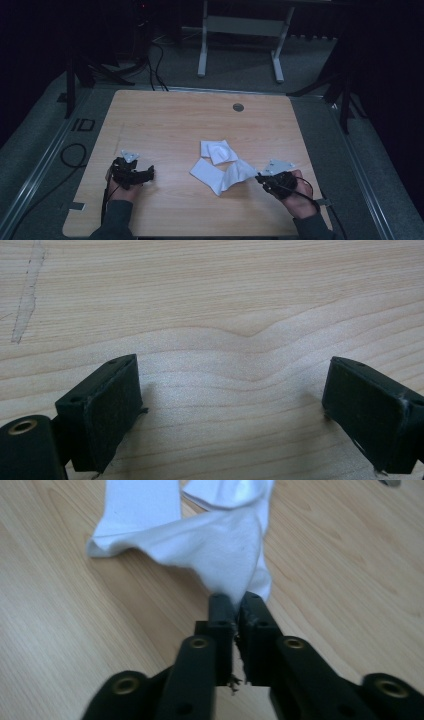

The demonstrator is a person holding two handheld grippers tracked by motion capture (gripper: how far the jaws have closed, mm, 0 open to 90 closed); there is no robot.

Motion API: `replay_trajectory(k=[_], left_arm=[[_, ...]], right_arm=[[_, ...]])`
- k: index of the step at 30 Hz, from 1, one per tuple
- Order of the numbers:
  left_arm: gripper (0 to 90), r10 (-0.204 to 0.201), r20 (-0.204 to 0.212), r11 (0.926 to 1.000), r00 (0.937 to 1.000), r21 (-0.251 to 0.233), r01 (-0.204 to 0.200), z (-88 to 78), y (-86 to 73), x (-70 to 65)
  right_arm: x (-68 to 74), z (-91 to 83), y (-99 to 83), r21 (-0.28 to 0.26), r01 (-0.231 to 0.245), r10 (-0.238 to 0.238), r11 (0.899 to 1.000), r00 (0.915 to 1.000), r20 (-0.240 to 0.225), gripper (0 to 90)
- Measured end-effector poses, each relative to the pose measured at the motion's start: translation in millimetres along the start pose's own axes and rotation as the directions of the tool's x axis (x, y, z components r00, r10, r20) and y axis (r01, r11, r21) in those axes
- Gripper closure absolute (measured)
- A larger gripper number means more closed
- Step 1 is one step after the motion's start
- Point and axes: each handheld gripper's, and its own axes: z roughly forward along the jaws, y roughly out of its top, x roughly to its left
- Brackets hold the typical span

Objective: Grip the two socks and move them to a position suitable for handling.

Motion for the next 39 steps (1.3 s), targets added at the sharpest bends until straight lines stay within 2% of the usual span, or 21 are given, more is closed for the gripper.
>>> replay_trajectory(k=[3, 7, 10, 11, 13, 15, 18, 22, 26, 33, 35, 39], left_arm=[[8.7, 0.000, 0.000, 1.0000, 1.0000, 0.000, 0.000, 0.0, 0.0, 0.0], [8.7, 0.000, 0.000, 1.0000, 1.0000, 0.000, 0.000, 0.0, 0.0, 0.0], [8.7, 0.000, 0.000, 1.0000, 1.0000, 0.000, 0.000, 0.0, 0.0, 0.0], [8.8, 0.000, 0.000, 1.0000, 1.0000, 0.000, 0.000, 0.0, 0.0, 0.0], [8.8, 0.000, 0.000, 1.0000, 1.0000, 0.000, 0.000, 0.0, 0.0, 0.0], [8.8, 0.000, 0.000, 1.0000, 1.0000, 0.000, 0.000, 0.0, 0.0, 0.0], [8.8, 0.001, 0.000, 1.0000, 1.0000, 0.001, -0.001, -0.1, 0.0, 0.0], [8.8, 0.001, 0.000, 1.0000, 1.0000, 0.000, -0.001, -0.1, 0.0, 0.0], [8.8, 0.001, 0.000, 1.0000, 1.0000, 0.000, -0.001, -0.1, 0.0, 0.0], [8.8, 0.000, 0.000, 1.0000, 1.0000, 0.000, 0.000, 0.0, 0.0, -0.1], [8.8, 0.001, 0.000, 1.0000, 1.0000, 0.000, -0.001, -0.1, 0.0, 0.0], [8.8, 0.001, 0.000, 1.0000, 1.0000, 0.000, -0.001, -0.1, 0.0, 0.0]], right_arm=[[-5.3, -5.9, -4.9, -0.012, -0.016, 0.016, 1.000, 0.9999, -0.007, 64.6], [-11.5, -15.2, -6.3, -0.042, -0.038, 0.037, 0.998, 0.9992, -0.015, 59.4], [-13.6, -12.6, -7.4, -0.040, -0.056, 0.055, 0.998, 0.9984, -0.014, 64.7], [-13.2, -8.7, -8.3, -0.026, -0.058, 0.057, 0.998, 0.9982, -0.014, 70.6], [-11.6, 3.3, -12.0, 0.004, -0.059, 0.059, 0.998, 0.9979, -0.027, 81.2], [-9.0, 17.7, -16.3, 0.040, -0.068, 0.069, 0.997, 0.9969, -0.038, 84.5], [-2.3, 35.4, -18.6, 0.054, -0.082, 0.086, 0.995, 0.9946, -0.059, 85.1], [10.3, 49.3, -8.5, 0.045, -0.063, 0.066, 0.997, 0.9946, -0.080, 87.2], [17.0, 62.0, 5.4, 0.031, -0.044, 0.047, 0.999, 0.9943, -0.095, 89.5], [26.2, 86.4, 13.1, 0.064, -0.018, 0.026, 0.998, 0.9917, -0.126, 89.7], [27.8, 87.7, 14.3, 0.054, -0.029, 0.037, 0.998, 0.9888, -0.145, 89.8], [33.2, 89.9, 17.9, 0.045, -0.014, 0.021, 0.999, 0.9866, -0.162, 89.7]])
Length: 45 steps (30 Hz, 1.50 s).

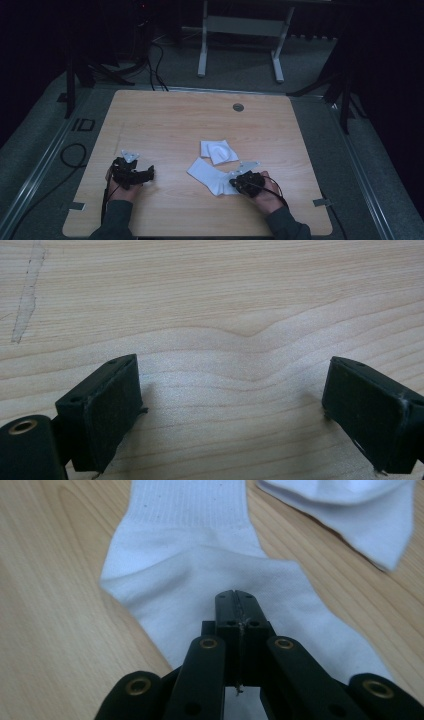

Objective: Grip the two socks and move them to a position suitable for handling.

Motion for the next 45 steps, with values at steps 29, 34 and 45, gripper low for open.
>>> replay_trajectory(k=[29, 34, 45], left_arm=[[8.8, 0.000, 0.000, 1.0000, 1.0000, 0.000, 0.000, 0.0, 0.0, 0.0], [8.8, 0.000, 0.000, 1.0000, 1.0000, 0.000, 0.000, 0.0, 0.0, 0.0], [8.8, -0.001, 0.000, 1.0000, 1.0000, 0.000, 0.001, 0.0, 0.0, 0.0]], right_arm=[[10.0, 18.9, 27.4, -0.011, 0.111, -0.112, 0.994, 0.9869, -0.116, 89.1], [9.3, 15.2, 31.4, 0.006, 0.100, -0.099, 0.995, 0.9907, -0.093, 81.7], [-18.0, -1.7, 42.7, -0.023, -0.002, 0.003, 1.000, 0.9997, 0.024, 73.0]])
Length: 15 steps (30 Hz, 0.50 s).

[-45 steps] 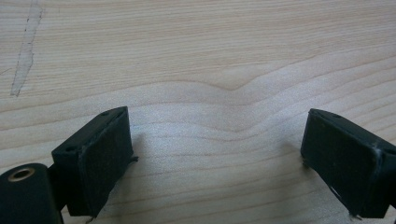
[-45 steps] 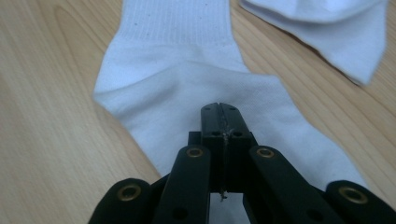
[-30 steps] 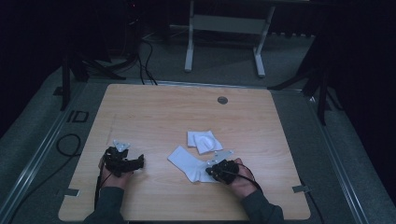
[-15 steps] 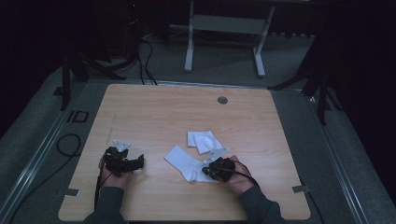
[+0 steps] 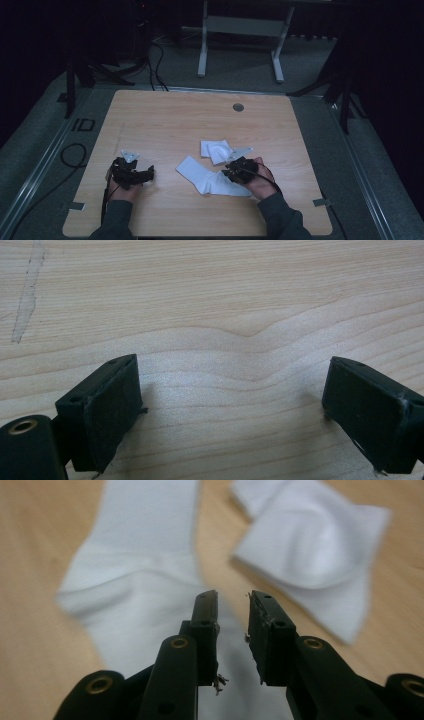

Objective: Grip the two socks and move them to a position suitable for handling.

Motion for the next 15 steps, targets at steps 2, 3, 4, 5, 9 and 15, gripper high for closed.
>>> replay_trajectory(k=[2, 3, 4, 5, 9, 15], left_arm=[[8.8, 0.000, 0.000, 1.0000, 1.0000, 0.001, 0.000, -0.1, 0.0, 0.0], [8.8, 0.001, 0.000, 1.0000, 1.0000, 0.002, -0.001, -0.1, 0.0, 0.0], [8.8, 0.000, 0.000, 1.0000, 1.0000, 0.001, 0.000, -0.1, 0.0, 0.0], [8.8, 0.000, 0.000, 1.0000, 1.0000, 0.001, 0.000, -0.1, 0.0, 0.0], [8.8, 0.000, 0.000, 1.0000, 1.0000, 0.002, 0.000, -0.1, 0.1, 0.0], [8.8, 0.001, 0.000, 1.0000, 1.0000, 0.002, -0.001, -0.1, 0.1, 0.0]], right_arm=[[-6.8, -2.3, 2.3, -0.001, -0.018, 0.018, 1.000, 0.9996, 0.021, 73.0], [-11.5, -3.7, 4.0, -0.004, -0.024, 0.024, 1.000, 0.9991, 0.035, 72.8], [-15.2, -5.0, 5.3, -0.003, -0.031, 0.031, 1.000, 0.9987, 0.042, 72.8], [-18.9, -5.8, 6.5, -0.003, -0.040, 0.040, 0.999, 0.9979, 0.051, 72.8], [-33.1, -6.2, 9.8, 0.005, -0.073, 0.072, 0.997, 0.9932, 0.092, 73.6], [-47.3, 3.8, 17.7, 0.009, -0.123, 0.122, 0.992, 0.9881, 0.094, 73.9]])
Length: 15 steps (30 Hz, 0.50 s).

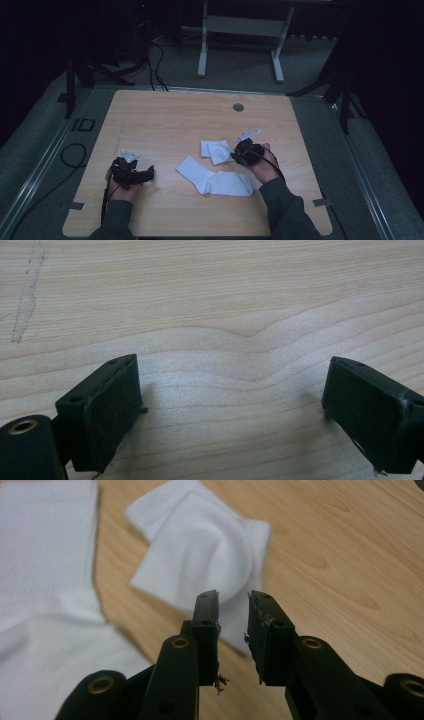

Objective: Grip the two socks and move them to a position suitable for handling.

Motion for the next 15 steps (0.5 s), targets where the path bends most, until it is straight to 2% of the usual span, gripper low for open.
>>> replay_trajectory(k=[4, 10, 13, 15], left_arm=[[8.8, 0.000, 0.000, 1.0000, 1.0000, 0.000, 0.000, 0.0, 0.0, 0.0], [8.8, 0.000, 0.000, 1.0000, 1.0000, 0.000, 0.000, 0.0, 0.0, 0.0], [8.8, -0.001, 0.000, 1.0000, 1.0000, -0.001, 0.001, 0.1, 0.0, 0.0], [8.8, 0.000, 0.000, 1.0000, 1.0000, 0.000, 0.000, 0.0, 0.0, 0.0]], right_arm=[[-7.1, 10.1, 7.2, 0.000, -0.038, 0.038, 0.999, 0.9990, -0.025, 72.0], [-9.8, 25.1, 14.2, 0.027, -0.058, 0.059, 0.998, 0.9979, -0.028, 70.7], [-10.4, 30.7, 15.4, 0.043, -0.065, 0.066, 0.997, 0.9973, -0.033, 72.8], [-10.6, 33.1, 15.4, 0.052, -0.065, 0.068, 0.997, 0.9966, -0.047, 83.1]])
